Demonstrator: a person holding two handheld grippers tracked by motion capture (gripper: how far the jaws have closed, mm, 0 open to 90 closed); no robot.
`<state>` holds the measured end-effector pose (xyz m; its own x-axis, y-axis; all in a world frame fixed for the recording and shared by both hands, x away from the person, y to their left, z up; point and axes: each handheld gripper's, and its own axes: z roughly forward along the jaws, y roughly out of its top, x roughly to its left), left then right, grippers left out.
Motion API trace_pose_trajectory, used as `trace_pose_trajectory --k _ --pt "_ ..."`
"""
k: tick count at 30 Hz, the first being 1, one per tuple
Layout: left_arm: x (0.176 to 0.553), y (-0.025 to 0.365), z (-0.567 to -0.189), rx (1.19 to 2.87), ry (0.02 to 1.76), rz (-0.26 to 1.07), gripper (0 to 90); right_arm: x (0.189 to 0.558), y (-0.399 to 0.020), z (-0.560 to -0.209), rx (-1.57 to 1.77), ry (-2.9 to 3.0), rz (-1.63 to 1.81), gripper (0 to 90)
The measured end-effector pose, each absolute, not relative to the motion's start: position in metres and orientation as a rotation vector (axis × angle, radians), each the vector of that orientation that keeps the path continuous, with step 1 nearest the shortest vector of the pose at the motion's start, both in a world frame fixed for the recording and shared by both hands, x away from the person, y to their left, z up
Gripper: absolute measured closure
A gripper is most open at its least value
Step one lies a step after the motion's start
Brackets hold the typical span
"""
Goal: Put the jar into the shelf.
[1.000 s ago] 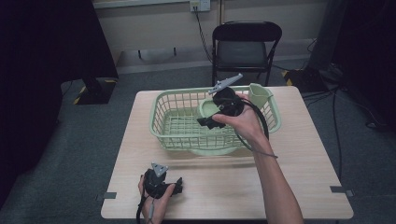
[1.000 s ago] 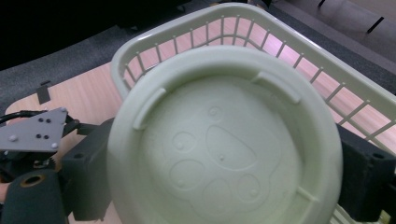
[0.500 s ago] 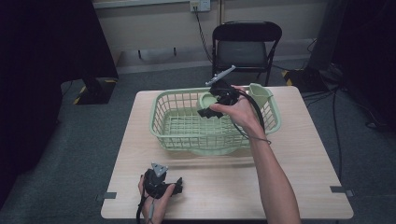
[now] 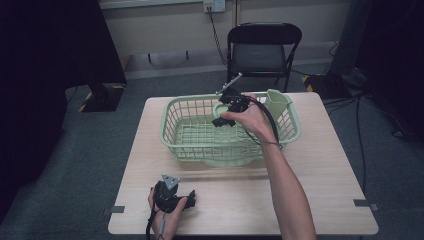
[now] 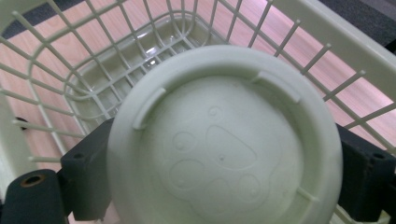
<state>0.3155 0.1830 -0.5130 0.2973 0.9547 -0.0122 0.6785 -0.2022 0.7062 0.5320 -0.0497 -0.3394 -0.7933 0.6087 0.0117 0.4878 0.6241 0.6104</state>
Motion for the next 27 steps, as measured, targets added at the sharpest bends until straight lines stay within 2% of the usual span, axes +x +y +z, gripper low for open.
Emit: trace_pose_trajectory --k 27 --pt "0.316 0.183 -0.513 1.960 1.450 0.587 0.1 0.560 -0.020 -0.397 0.967 2.785 0.605 10.9"
